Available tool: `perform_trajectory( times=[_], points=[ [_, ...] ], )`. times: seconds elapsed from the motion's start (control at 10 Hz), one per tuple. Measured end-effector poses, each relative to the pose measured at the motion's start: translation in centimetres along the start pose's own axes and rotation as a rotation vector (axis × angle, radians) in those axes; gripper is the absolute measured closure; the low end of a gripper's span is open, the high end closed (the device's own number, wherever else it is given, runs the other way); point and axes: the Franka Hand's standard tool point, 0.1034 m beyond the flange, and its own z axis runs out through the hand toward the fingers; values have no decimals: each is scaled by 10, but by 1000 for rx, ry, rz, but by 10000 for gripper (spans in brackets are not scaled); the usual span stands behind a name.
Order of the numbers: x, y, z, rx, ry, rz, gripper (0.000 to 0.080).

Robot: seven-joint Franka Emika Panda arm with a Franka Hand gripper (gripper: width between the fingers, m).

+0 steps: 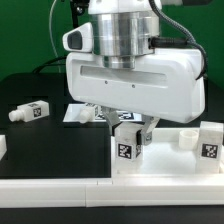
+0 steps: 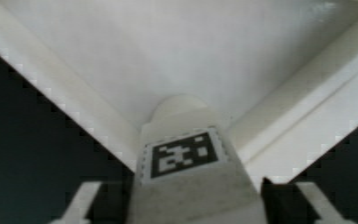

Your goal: Assemble square table

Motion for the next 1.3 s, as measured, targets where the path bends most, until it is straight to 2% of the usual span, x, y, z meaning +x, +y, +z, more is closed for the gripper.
perform_trajectory(
  times=[0.1, 0.2, 0.3, 0.8, 0.9, 1.1, 1.2, 1.3],
  points=[
    [0, -1, -5, 7, 2, -5, 373],
    [-3, -1, -16, 16, -1, -1, 242],
    [-7, -3, -26, 24, -7, 5, 169],
    [-8, -1, -24, 23, -8, 27, 151],
    [-17, 3, -26, 16, -16, 143, 151],
    [-47, 3, -26, 2, -39, 314, 151],
    [-53, 1, -24, -4, -44, 331, 151],
    [-51, 2, -24, -2, -44, 354, 151]
  ],
)
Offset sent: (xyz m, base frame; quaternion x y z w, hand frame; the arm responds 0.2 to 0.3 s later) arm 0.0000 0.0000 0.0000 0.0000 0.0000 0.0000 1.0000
